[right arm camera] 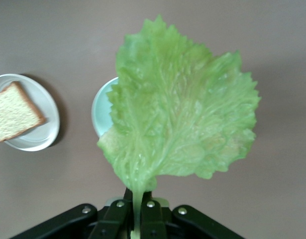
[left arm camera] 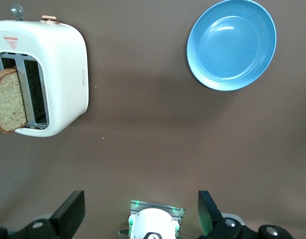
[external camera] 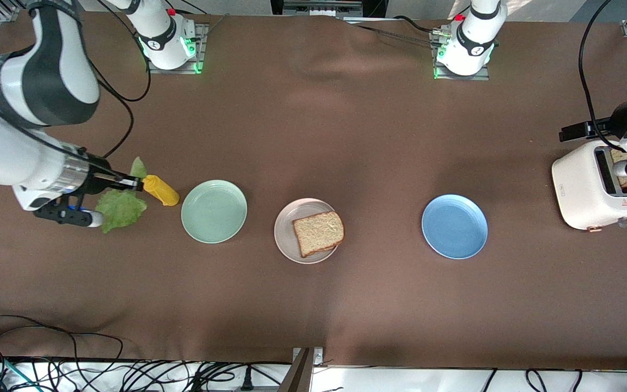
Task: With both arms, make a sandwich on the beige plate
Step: 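Lift the lettuce and carry it toward the beige plate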
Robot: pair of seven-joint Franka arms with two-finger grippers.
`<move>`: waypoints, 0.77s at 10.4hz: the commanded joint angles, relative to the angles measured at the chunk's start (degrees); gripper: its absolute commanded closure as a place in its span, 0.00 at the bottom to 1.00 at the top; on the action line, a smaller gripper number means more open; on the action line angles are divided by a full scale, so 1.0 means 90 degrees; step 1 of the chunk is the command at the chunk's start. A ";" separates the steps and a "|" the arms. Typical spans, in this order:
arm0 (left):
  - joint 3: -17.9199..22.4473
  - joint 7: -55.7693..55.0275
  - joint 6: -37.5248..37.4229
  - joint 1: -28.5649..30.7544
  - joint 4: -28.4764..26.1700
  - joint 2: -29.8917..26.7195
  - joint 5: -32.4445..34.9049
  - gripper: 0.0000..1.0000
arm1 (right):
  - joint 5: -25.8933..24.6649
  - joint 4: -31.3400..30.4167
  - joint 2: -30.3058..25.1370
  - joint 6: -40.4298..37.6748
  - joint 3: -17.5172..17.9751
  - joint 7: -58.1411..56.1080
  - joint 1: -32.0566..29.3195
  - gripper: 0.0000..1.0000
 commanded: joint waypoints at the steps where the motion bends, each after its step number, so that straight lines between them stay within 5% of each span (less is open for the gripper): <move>1: -0.0055 -0.0071 -0.0091 0.0014 0.0033 -0.0055 0.0182 0.00 | 0.0153 0.0228 0.0381 0.0568 -0.0079 0.0665 0.0809 1.00; 8: -0.0045 -0.0080 -0.0199 0.0014 0.0043 -0.0026 0.0182 0.00 | 0.1179 0.0277 0.1016 0.1752 0.0038 0.1564 0.1613 1.00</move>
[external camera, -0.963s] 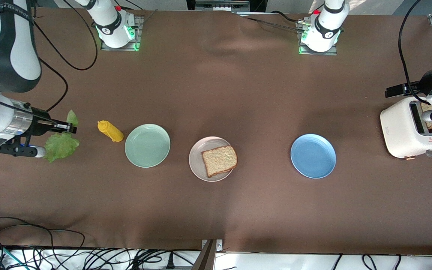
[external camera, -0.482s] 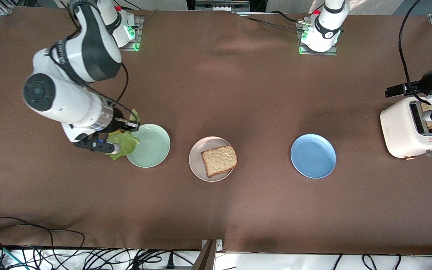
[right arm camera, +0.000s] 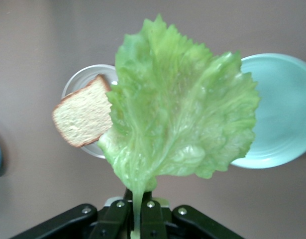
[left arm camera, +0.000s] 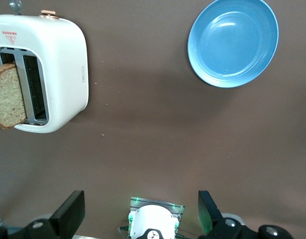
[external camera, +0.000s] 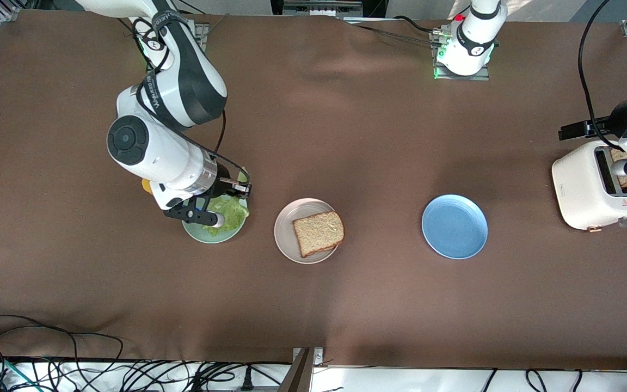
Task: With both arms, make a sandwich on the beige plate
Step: 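Lower the lettuce onto the bread and open the right gripper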
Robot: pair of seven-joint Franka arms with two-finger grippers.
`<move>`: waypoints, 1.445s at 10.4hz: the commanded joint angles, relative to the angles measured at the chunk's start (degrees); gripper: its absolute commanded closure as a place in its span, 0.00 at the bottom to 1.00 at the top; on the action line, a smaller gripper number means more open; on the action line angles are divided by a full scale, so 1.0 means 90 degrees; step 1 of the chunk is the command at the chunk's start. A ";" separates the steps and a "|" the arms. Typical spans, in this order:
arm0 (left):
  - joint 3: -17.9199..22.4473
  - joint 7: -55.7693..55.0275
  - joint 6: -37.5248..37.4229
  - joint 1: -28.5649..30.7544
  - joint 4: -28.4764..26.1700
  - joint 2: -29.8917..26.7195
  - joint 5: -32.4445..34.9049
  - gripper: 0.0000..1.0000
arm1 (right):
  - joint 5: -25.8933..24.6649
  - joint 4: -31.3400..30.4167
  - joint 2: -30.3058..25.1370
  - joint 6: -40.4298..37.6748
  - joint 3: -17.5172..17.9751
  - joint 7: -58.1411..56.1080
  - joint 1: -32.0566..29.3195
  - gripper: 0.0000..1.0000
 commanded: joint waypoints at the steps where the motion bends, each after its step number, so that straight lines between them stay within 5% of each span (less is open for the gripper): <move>1: -0.0043 -0.0056 -0.0109 0.0005 0.0043 -0.0027 0.0182 0.00 | 0.0237 0.0221 0.0322 0.0333 0.0080 0.0343 0.0194 1.00; 4: -0.0043 -0.0056 -0.0118 0.0015 0.0033 -0.0027 0.0172 0.00 | 0.0354 0.0221 0.0965 0.1727 0.0548 0.1161 0.0311 1.00; 9: -0.0053 -0.0056 -0.0138 0.0005 0.0033 -0.0017 0.0182 0.00 | 0.0364 0.0241 0.1942 0.4131 0.0569 0.1924 0.0692 1.00; 11: -0.0043 -0.0056 -0.0138 0.0015 0.0033 -0.0017 0.0182 0.00 | 0.0354 0.0251 0.2256 0.4359 0.0569 0.2101 0.0888 1.00; 12: -0.0043 -0.0056 -0.0138 0.0015 0.0033 -0.0017 0.0182 0.00 | 0.0354 0.0251 0.2266 0.4360 0.0569 0.2063 0.0898 0.57; 13: -0.0043 -0.0056 -0.0138 0.0015 0.0033 -0.0017 0.0182 0.00 | 0.0335 0.0280 0.2257 0.4360 0.0559 0.2082 0.0898 0.01; 15: -0.0043 -0.0056 -0.0138 0.0015 0.0033 -0.0017 0.0182 0.00 | 0.0315 0.0309 0.2218 0.4341 0.0559 0.2082 0.0907 0.00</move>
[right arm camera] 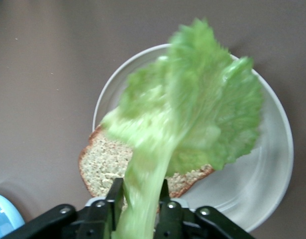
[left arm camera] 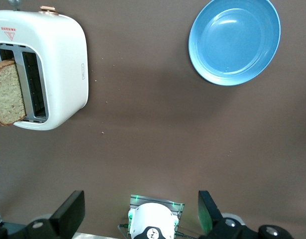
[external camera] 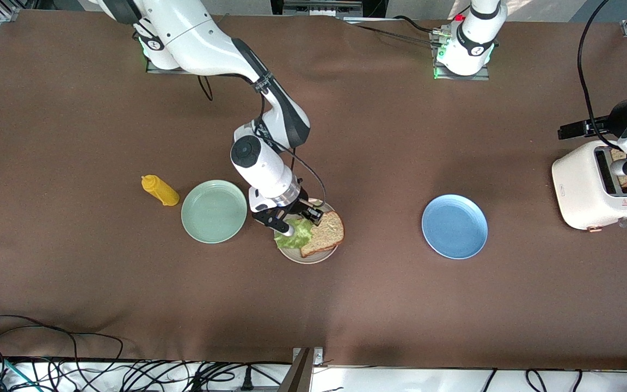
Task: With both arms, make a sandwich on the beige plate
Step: 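Lower the lettuce onto the bread and open the right gripper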
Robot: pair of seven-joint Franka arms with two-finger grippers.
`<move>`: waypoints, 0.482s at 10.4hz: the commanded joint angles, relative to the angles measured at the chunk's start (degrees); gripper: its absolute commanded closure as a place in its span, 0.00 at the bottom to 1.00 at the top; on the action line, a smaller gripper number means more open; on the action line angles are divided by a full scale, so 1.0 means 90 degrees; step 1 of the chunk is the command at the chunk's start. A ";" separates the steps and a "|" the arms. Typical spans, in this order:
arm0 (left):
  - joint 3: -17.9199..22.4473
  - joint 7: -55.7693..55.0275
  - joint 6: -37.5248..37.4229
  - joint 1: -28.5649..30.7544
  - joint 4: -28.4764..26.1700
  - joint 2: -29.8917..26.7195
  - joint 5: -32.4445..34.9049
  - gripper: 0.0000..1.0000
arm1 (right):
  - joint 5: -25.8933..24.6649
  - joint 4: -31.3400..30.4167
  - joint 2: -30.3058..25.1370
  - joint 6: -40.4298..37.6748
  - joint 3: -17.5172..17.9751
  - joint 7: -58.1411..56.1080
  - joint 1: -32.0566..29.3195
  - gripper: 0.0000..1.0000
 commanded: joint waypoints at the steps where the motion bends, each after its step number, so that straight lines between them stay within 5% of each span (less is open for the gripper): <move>1: -0.0041 -0.0025 -0.0090 0.0015 0.0035 -0.0026 0.0182 0.00 | 0.0063 0.0183 0.0010 -0.0060 -0.0029 0.0064 0.0055 0.00; 3: -0.0041 -0.0025 -0.0090 0.0015 0.0035 -0.0026 0.0172 0.00 | 0.0014 0.0173 -0.0203 -0.0322 -0.0068 0.0064 0.0095 0.00; 5: -0.0041 -0.0025 -0.0090 0.0025 0.0026 -0.0016 0.0182 0.00 | -0.0926 0.0222 -0.0583 -0.1665 -0.0262 0.0015 0.0075 0.00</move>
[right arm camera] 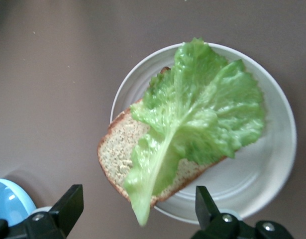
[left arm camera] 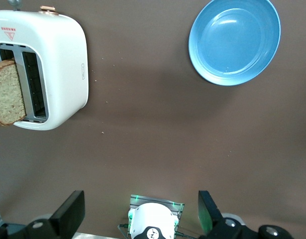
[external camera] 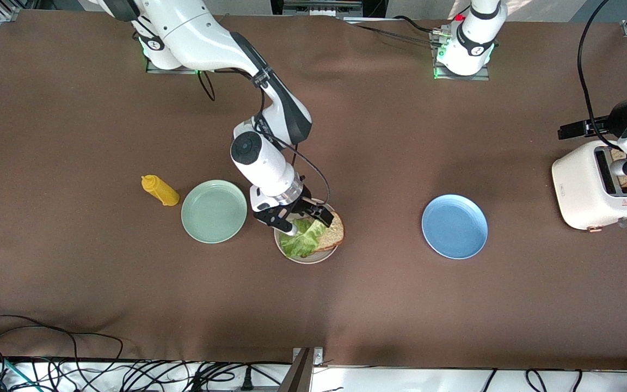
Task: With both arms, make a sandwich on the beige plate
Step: 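Lower the lettuce onto the bread and open the right gripper, then move the right gripper back toward the yellow squeeze bottle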
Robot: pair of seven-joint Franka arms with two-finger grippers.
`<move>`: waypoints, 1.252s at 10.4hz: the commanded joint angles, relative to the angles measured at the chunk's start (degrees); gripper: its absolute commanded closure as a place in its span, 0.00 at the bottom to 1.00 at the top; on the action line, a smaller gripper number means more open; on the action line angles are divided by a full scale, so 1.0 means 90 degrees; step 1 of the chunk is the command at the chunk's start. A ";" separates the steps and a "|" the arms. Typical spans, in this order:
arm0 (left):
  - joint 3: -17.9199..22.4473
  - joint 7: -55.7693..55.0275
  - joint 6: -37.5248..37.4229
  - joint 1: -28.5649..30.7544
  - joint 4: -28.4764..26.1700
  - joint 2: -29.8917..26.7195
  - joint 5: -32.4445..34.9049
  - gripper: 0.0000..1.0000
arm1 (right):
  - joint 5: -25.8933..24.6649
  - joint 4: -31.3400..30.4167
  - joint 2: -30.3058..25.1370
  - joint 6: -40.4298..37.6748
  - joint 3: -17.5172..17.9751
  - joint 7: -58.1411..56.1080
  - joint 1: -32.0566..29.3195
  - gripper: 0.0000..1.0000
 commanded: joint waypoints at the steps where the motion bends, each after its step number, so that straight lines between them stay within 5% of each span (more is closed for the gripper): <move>1: -0.0031 -0.0025 -0.0088 0.0025 0.0036 -0.0026 0.0182 0.00 | -0.1147 0.0093 -0.0509 -0.1349 -0.0192 0.0019 0.0039 0.00; 6: -0.0031 -0.0015 -0.0088 0.0025 0.0036 -0.0017 0.0182 0.00 | -0.1836 0.1050 -0.0812 -0.3742 -0.0845 -0.0359 -0.0029 0.00; 8: -0.0031 -0.0015 -0.0088 0.0045 0.0036 -0.0026 0.0182 0.00 | -0.1778 0.1119 -0.1046 -0.4534 -0.1215 -0.1664 -0.0058 0.00; 11: -0.0031 -0.0005 -0.0088 0.0074 0.0036 -0.0017 0.0182 0.00 | -0.1456 0.1139 -0.1349 -0.5676 -0.1266 -0.3616 -0.0662 0.00; 13: -0.0031 -0.0005 -0.0088 0.0074 0.0036 -0.0017 0.0182 0.00 | -0.1484 0.1129 -0.1612 -0.5817 -0.1577 -0.4762 -0.0839 0.00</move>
